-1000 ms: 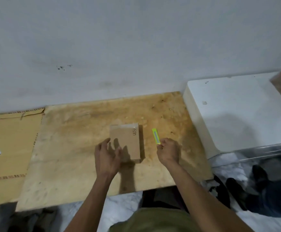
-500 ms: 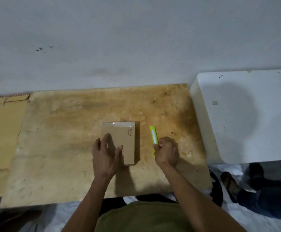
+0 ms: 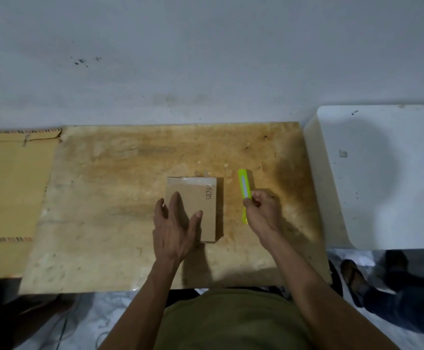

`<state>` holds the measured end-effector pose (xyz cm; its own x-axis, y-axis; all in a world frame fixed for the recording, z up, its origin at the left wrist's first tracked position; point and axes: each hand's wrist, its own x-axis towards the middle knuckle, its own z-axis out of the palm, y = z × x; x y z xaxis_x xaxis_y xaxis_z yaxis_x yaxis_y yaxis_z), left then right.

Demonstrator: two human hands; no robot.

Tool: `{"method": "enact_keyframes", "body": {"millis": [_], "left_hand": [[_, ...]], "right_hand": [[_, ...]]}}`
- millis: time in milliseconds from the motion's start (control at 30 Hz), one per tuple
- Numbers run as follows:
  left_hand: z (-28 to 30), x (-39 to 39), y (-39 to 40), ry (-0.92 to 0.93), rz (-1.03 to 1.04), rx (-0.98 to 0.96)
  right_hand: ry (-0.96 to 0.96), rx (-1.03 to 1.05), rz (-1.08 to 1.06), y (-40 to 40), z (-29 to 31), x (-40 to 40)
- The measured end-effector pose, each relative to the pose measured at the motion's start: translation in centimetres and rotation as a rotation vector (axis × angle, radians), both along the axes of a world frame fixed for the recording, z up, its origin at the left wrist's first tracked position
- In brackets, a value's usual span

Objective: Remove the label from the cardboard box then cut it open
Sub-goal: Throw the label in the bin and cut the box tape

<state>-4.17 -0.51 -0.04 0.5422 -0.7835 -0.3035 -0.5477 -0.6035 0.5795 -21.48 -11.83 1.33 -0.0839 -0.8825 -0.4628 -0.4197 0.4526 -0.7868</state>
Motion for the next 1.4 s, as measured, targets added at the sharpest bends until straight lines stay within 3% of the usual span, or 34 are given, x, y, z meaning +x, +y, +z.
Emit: {"method": "enact_keyframes", "body": {"millis": [200,333,600,767,933,1400], "left_hand": [[-0.3,-0.1,-0.2,-0.073,-0.045,0.038],[-1.0,0.2,0.2,-0.138,-0.072,0.049],[-1.5,0.0,0.3,-0.161,-0.062,-0.001],[-1.1,0.0,0.1,-0.16,-0.054,0.011],[-0.5,-0.2,-0.3,-0.178,-0.031,0.066],[-0.9,-0.7,-0.5,-0.201,-0.017,0.082]], "right_hand": [[-0.459,0.194,0.016,-1.5,2.2,2.3],[-0.617,0.226,0.105,-2.3,3.1,3.4],[-0.59,0.195,0.291,-3.1,2.9,4.2],[-0.612,0.292,0.344,-3.9,2.8,4.4],[-0.395,0.227,0.588,-4.2,3.2,4.3],[-0.307,0.129,0.548,-5.2,1.4,3.6]]}}
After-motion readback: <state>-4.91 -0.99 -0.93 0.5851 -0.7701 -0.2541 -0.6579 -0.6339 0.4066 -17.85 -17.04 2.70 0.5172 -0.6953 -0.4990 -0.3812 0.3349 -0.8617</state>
